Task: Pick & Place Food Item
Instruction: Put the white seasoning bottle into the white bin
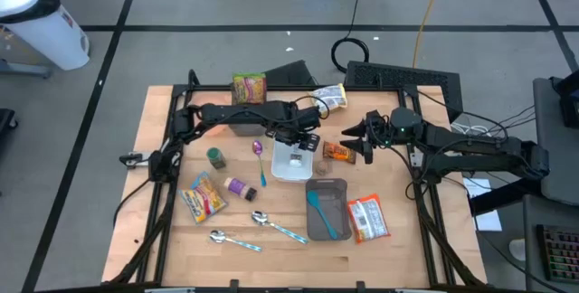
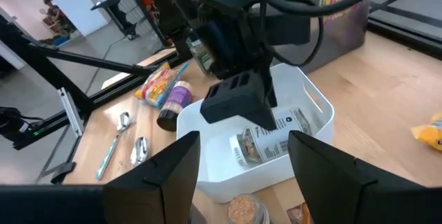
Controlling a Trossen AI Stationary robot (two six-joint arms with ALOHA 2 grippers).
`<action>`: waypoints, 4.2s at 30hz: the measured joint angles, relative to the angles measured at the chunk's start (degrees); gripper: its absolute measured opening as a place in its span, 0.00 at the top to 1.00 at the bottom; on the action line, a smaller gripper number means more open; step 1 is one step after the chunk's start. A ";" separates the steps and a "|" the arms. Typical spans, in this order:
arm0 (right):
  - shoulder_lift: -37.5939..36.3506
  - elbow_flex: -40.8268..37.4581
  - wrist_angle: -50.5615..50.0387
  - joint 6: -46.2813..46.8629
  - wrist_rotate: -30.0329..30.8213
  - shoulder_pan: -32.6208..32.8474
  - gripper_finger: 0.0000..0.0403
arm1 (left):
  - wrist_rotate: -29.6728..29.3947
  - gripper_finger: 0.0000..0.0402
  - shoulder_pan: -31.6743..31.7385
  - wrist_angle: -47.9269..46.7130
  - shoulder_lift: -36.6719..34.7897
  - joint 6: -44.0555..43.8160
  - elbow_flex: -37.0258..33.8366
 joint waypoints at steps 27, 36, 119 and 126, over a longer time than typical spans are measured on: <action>-0.04 0.00 -1.31 -1.15 -0.13 0.02 0.47 | 3.66 0.43 0.04 2.01 5.19 -0.33 0.20; -0.04 0.00 -1.28 -1.35 0.00 0.02 0.47 | 4.43 0.43 0.27 2.26 5.79 -0.18 0.09; 0.00 0.04 -1.04 -3.15 0.22 -0.07 0.47 | 13.80 0.49 2.27 -0.19 -7.58 8.54 1.79; 0.00 0.04 5.56 -0.65 0.07 -0.07 0.47 | 13.67 0.49 4.73 11.36 -18.97 8.14 1.79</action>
